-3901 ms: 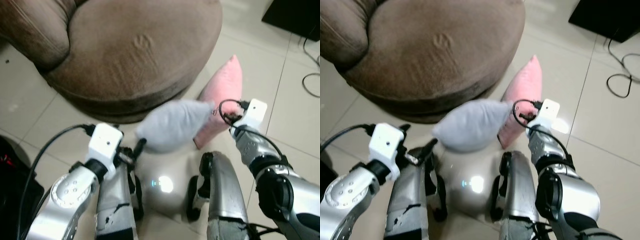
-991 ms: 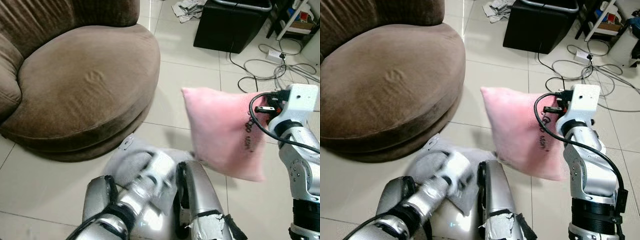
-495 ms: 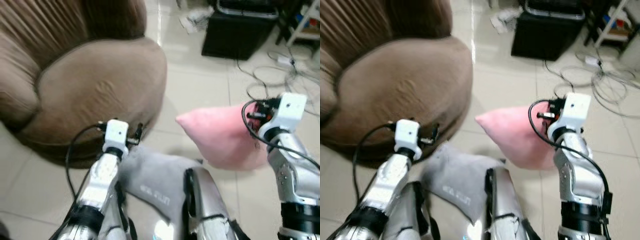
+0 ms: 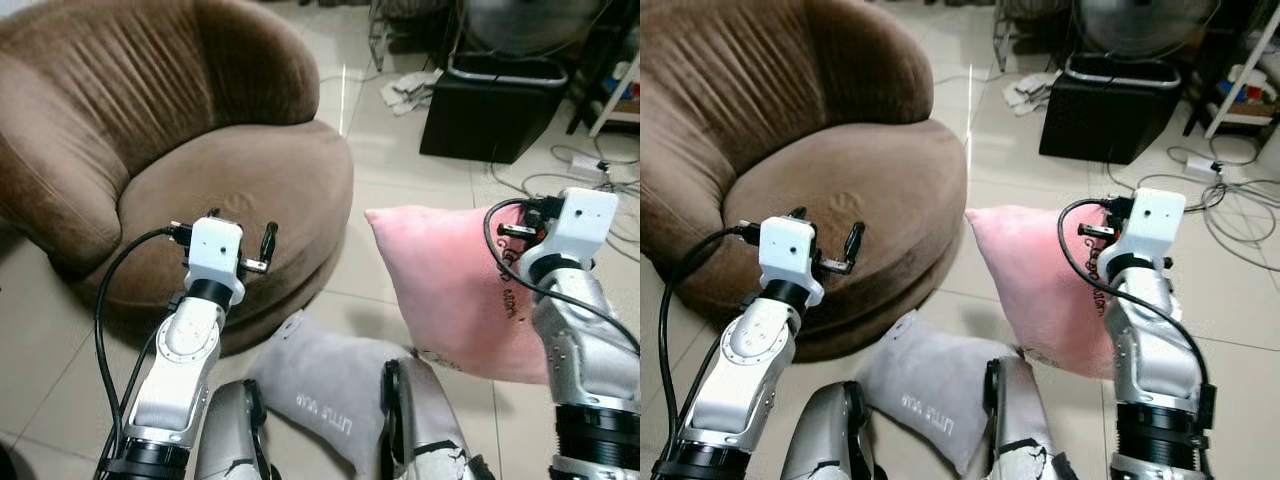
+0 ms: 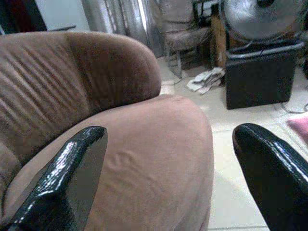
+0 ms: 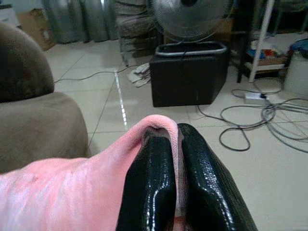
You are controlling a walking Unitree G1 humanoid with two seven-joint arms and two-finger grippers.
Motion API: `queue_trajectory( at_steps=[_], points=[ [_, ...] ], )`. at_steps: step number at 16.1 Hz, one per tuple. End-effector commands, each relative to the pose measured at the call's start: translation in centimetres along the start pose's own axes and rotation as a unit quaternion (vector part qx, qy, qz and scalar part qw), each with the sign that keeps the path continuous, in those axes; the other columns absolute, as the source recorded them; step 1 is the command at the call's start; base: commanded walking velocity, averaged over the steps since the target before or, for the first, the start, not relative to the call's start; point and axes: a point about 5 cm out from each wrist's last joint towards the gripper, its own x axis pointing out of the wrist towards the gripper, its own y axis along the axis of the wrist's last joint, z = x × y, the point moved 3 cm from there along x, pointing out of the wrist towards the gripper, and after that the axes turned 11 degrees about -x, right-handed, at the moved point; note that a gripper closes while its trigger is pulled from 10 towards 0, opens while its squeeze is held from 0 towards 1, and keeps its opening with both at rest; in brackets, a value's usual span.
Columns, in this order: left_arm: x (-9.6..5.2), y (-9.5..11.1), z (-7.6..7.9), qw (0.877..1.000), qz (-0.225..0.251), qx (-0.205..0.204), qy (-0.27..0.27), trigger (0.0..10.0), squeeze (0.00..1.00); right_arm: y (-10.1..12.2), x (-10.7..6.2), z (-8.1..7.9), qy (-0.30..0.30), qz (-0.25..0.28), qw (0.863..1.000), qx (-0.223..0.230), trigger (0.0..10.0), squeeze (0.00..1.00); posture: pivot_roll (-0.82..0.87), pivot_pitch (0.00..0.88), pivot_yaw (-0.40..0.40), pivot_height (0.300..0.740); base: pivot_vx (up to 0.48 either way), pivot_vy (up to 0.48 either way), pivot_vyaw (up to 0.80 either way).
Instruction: Move the pillow to the sofa from floor
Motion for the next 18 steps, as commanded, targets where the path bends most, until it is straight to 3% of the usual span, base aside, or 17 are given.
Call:
queue_trajectory(
  at_steps=[1, 3, 7, 18],
  points=[
    [0.0, 0.1, -0.6, 1.000, -0.004, 0.005, 0.019, 10.0, 0.00, 1.7, 0.0, -0.2, -0.004, 0.041, 0.999, -0.008, 10.0, 0.00, -0.08, 0.000, 0.044, 0.591, 0.000, 0.000, 0.00],
    [0.0, 0.9, -0.7, 1.000, 0.005, 0.014, 0.016, 10.0, 0.00, 2.1, 0.0, -0.4, -0.009, 0.052, 0.999, -0.006, 10.0, 0.00, -0.09, 0.000, 0.045, 0.611, 0.000, 0.000, 0.00],
    [-0.2, 1.5, -1.4, 0.999, 0.010, -0.006, 0.033, 10.0, 0.00, 3.7, 0.9, -0.1, -0.016, 0.073, 0.997, -0.004, 10.0, 0.00, -0.08, 0.000, 0.039, 0.640, 0.000, 0.000, 0.00],
    [-1.1, 1.6, -0.8, 0.999, 0.000, -0.009, 0.037, 10.0, 0.00, 3.3, 0.5, -1.5, 0.002, 0.069, 0.998, 0.003, 10.0, 0.00, -0.05, 0.000, 0.028, 0.733, 0.000, 0.000, 0.00]
  ],
)
